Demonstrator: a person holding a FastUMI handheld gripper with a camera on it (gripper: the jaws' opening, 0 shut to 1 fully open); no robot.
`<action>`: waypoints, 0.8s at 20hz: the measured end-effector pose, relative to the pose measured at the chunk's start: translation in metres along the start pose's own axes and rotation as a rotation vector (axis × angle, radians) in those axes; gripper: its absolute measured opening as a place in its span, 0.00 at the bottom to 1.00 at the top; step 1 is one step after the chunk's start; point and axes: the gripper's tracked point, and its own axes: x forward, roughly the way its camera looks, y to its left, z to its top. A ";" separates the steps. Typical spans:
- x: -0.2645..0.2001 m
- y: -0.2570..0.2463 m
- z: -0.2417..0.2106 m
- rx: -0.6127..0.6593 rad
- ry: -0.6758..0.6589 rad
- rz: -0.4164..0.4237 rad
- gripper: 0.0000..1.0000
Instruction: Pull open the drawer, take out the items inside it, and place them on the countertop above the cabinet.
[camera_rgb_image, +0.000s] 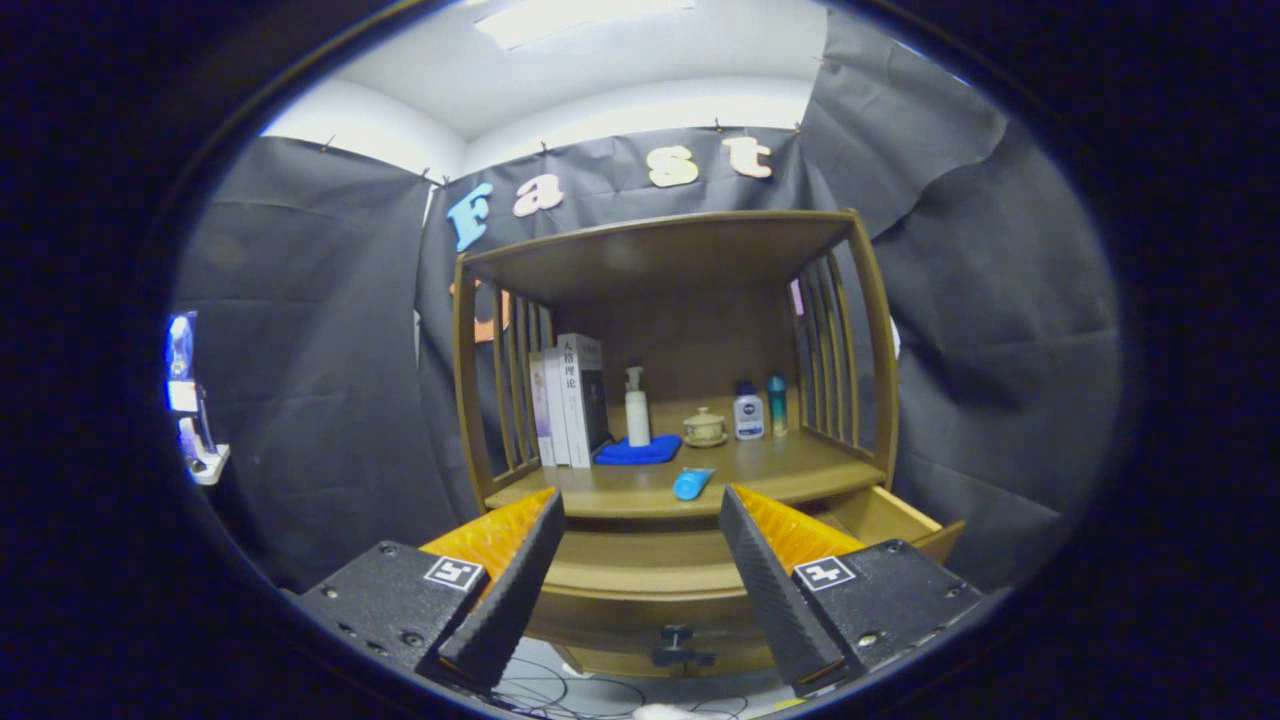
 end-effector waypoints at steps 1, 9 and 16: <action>-0.002 -0.006 -0.011 0.006 0.010 -0.014 0.98; 0.004 -0.040 -0.075 0.000 0.047 -0.081 0.98; 0.019 -0.047 -0.120 -0.033 0.114 -0.106 0.98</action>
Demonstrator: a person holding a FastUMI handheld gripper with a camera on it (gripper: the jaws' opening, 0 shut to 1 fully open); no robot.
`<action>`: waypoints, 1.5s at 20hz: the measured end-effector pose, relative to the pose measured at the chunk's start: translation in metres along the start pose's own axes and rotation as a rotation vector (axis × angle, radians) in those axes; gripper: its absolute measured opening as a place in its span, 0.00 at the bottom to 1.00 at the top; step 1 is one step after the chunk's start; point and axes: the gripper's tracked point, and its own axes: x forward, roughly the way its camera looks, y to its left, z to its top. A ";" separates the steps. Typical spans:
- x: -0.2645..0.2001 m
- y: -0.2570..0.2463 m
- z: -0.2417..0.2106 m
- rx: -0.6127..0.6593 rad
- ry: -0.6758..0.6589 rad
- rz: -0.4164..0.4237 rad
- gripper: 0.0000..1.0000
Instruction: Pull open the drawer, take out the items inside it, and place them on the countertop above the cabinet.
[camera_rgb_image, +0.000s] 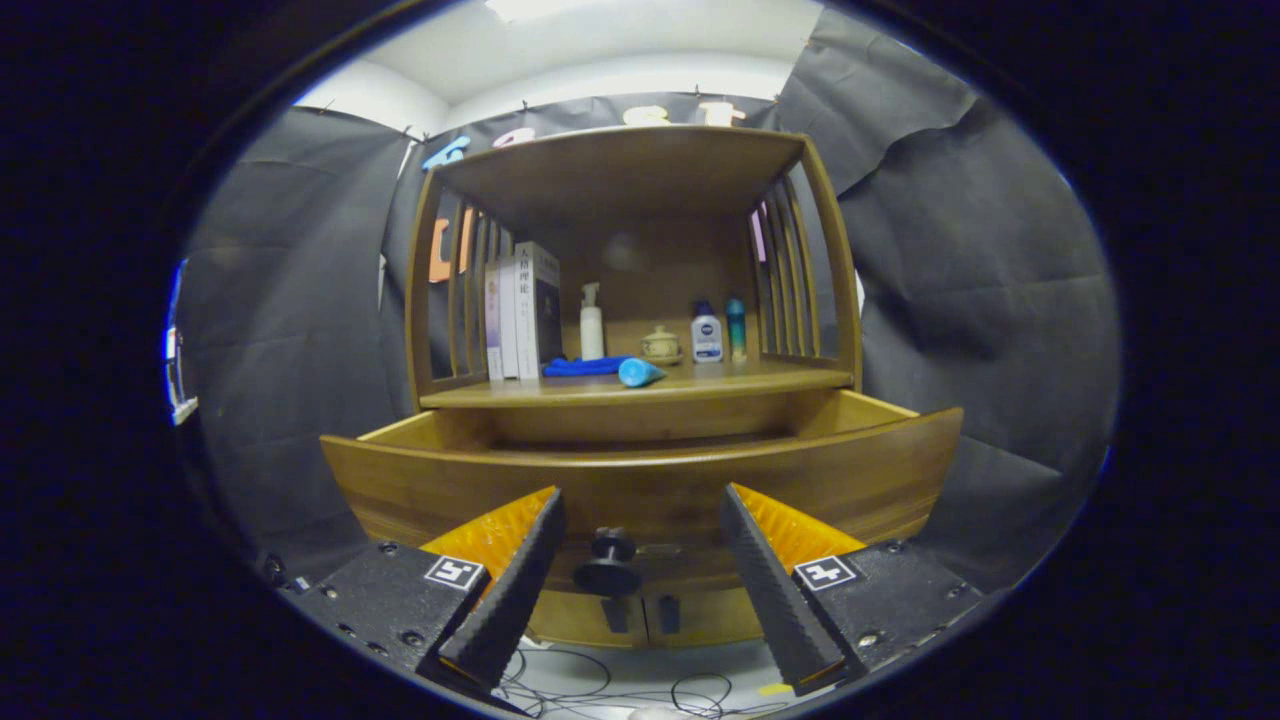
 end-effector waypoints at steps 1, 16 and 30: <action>0.003 -0.001 -0.006 0.006 0.015 -0.004 0.98; 0.027 0.011 -0.021 -0.067 0.025 -0.050 0.98; 0.067 0.023 -0.012 -0.103 -0.009 -0.074 0.96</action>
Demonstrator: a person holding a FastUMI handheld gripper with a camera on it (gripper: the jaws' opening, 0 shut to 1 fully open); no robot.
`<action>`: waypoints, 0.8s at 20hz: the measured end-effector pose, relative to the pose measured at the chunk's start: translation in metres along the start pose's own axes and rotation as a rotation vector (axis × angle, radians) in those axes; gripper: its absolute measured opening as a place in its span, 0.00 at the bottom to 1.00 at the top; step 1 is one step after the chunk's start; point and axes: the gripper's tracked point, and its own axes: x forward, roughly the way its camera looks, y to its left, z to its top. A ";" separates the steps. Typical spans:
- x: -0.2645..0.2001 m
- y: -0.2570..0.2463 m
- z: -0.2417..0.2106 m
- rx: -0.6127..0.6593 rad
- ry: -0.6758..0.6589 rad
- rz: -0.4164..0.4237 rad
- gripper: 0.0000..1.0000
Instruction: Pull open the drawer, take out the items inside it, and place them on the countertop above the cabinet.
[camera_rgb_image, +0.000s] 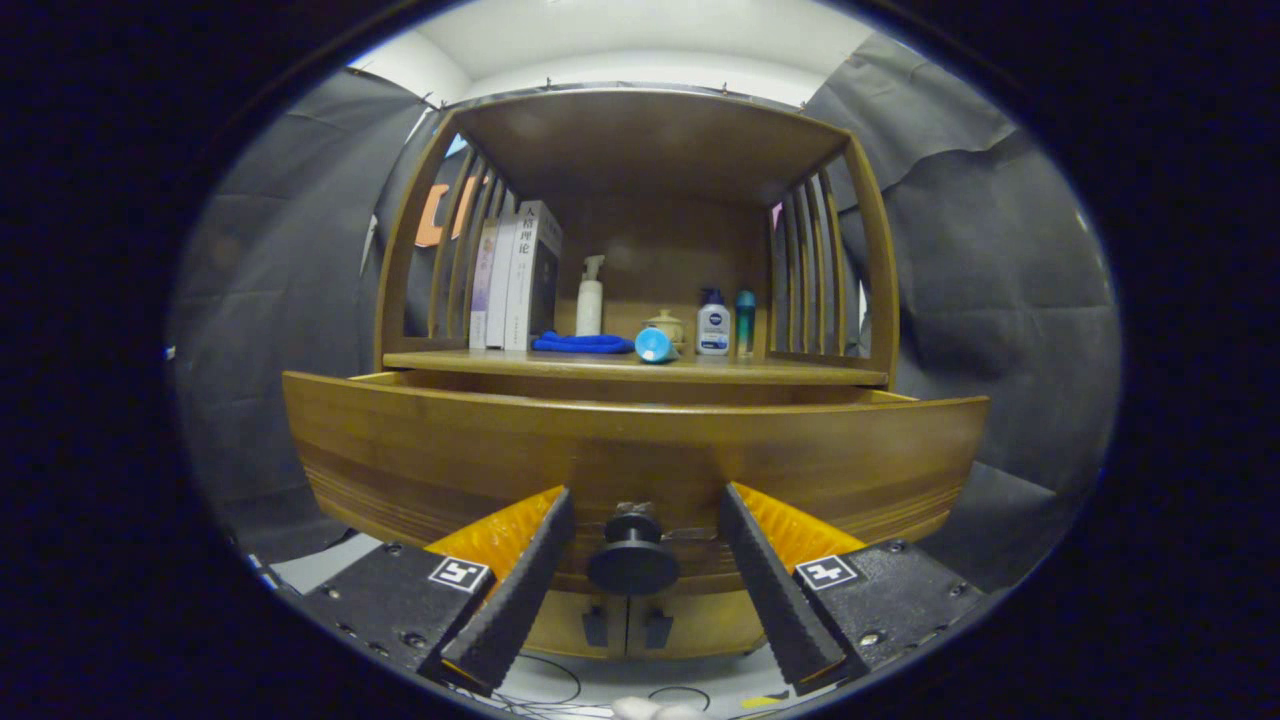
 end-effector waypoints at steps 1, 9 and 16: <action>0.004 0.001 0.000 0.006 0.006 0.001 0.97; 0.033 0.002 0.004 0.020 0.016 0.002 0.96; 0.061 0.002 0.006 0.055 0.054 0.014 0.97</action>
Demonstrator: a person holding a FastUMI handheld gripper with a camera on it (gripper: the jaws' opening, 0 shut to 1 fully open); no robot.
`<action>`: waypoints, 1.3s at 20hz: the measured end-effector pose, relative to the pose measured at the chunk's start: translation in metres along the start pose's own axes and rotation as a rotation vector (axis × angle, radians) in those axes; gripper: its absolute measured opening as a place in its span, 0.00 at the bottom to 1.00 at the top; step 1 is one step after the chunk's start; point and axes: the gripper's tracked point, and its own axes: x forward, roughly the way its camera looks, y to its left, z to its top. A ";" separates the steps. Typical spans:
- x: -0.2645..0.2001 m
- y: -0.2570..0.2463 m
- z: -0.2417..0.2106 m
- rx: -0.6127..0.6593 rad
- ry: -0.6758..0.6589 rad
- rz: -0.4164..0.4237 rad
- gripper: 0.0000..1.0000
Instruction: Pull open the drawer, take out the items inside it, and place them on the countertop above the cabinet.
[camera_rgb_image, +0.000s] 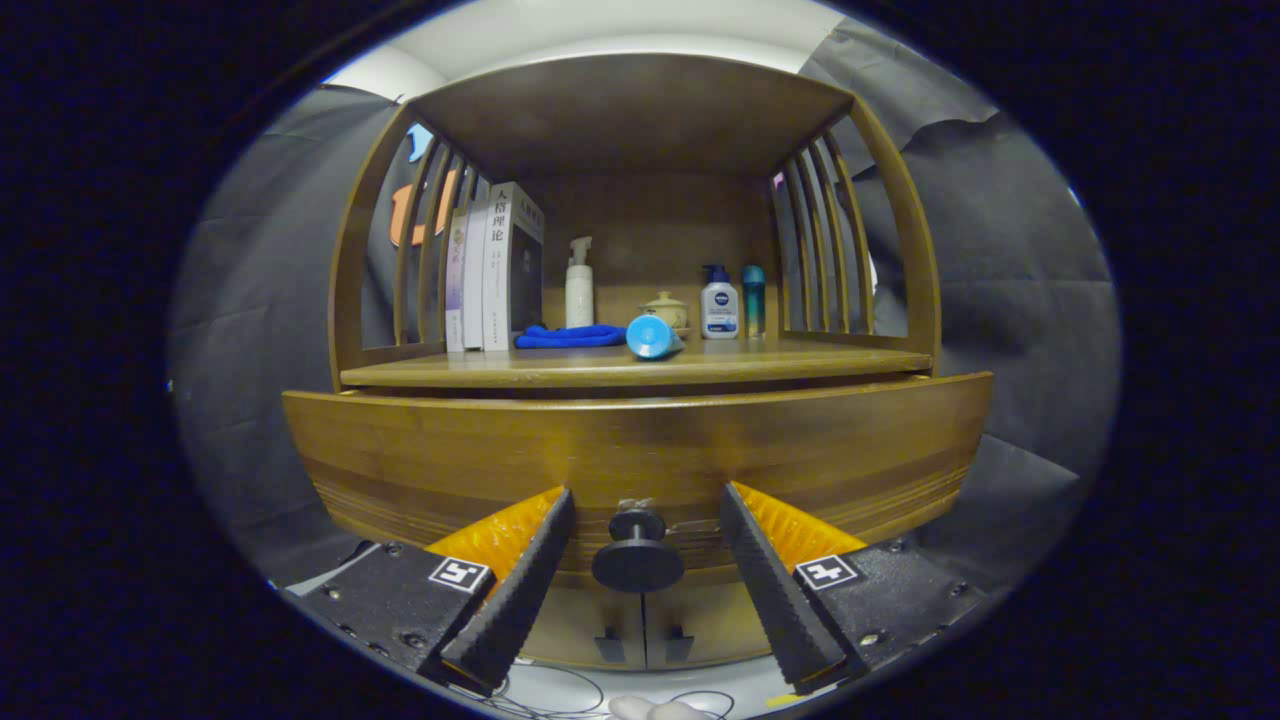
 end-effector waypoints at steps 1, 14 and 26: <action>0.004 0.000 0.000 -0.002 0.001 0.000 0.97; 0.051 0.002 0.004 -0.015 0.005 -0.006 0.97; 0.042 -0.007 0.013 -0.010 0.067 -0.008 0.97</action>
